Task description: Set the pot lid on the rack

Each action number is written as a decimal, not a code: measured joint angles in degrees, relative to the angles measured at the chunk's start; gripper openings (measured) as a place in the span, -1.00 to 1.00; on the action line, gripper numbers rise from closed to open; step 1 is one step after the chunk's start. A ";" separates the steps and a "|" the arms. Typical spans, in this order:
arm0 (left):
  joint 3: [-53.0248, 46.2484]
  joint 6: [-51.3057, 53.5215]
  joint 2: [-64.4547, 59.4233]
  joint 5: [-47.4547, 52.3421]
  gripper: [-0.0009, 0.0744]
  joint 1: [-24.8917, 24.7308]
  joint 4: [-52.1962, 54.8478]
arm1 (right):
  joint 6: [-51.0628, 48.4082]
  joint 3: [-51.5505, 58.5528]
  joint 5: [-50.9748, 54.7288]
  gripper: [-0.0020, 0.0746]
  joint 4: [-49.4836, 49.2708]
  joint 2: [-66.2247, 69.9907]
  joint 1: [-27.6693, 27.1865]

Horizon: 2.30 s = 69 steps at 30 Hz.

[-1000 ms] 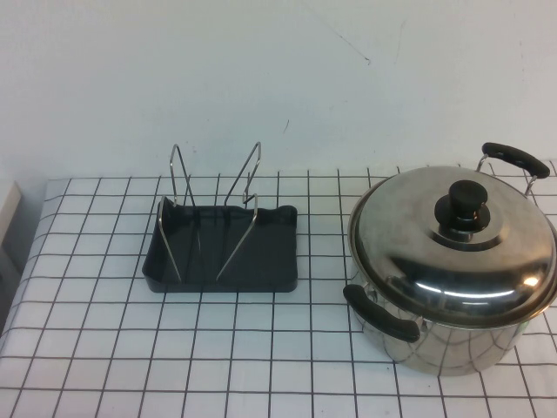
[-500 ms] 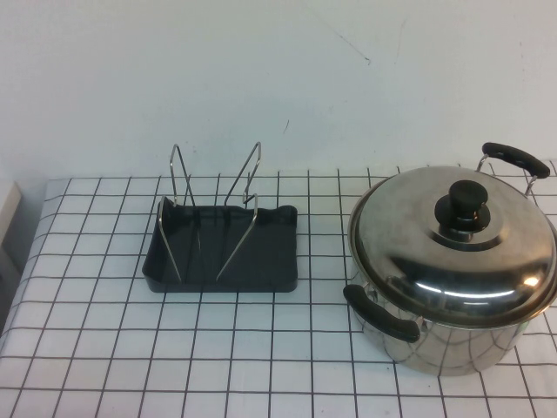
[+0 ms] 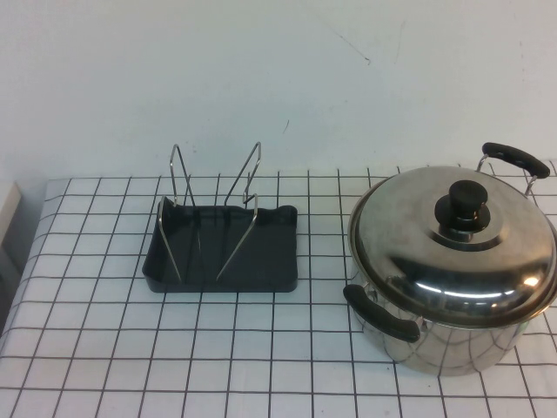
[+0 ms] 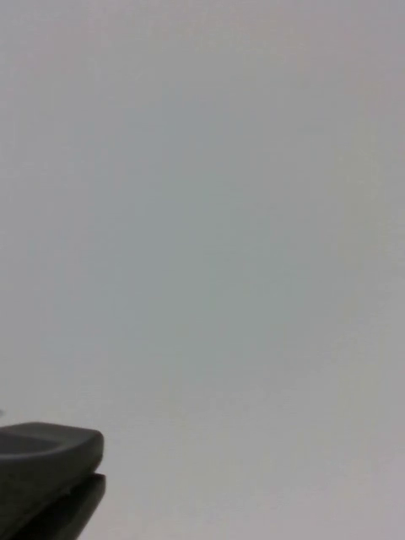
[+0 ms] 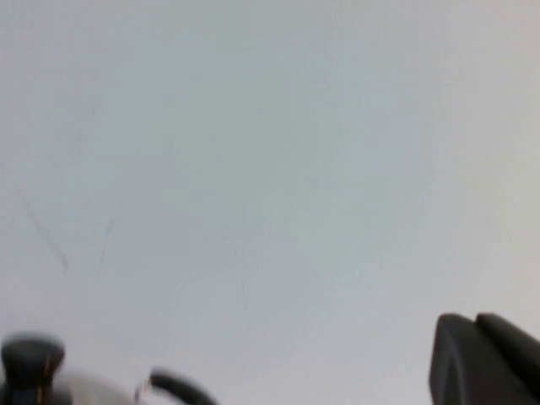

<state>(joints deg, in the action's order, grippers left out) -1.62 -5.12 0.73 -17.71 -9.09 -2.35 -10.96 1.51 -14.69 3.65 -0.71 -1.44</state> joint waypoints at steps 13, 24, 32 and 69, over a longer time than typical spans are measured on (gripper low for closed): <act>0.00 -2.46 0.00 -14.94 -0.98 0.00 1.91 | 12.61 0.00 -13.11 -0.95 2.67 0.00 0.00; 9.02 -13.07 0.13 10.30 -0.98 0.00 19.94 | 31.99 -15.00 14.69 -0.95 19.04 3.17 0.00; 8.40 -22.31 0.13 11.61 -0.98 0.00 19.94 | 42.43 -17.61 1.07 -0.95 26.80 19.27 0.00; 7.06 -31.51 -12.24 4.11 -0.98 0.00 30.30 | 52.19 -38.08 -40.86 0.67 56.81 86.61 0.00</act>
<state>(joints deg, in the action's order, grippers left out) 5.44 -36.62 -11.51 -13.60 -9.09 27.96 41.23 -36.56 -55.55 60.46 85.91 -1.44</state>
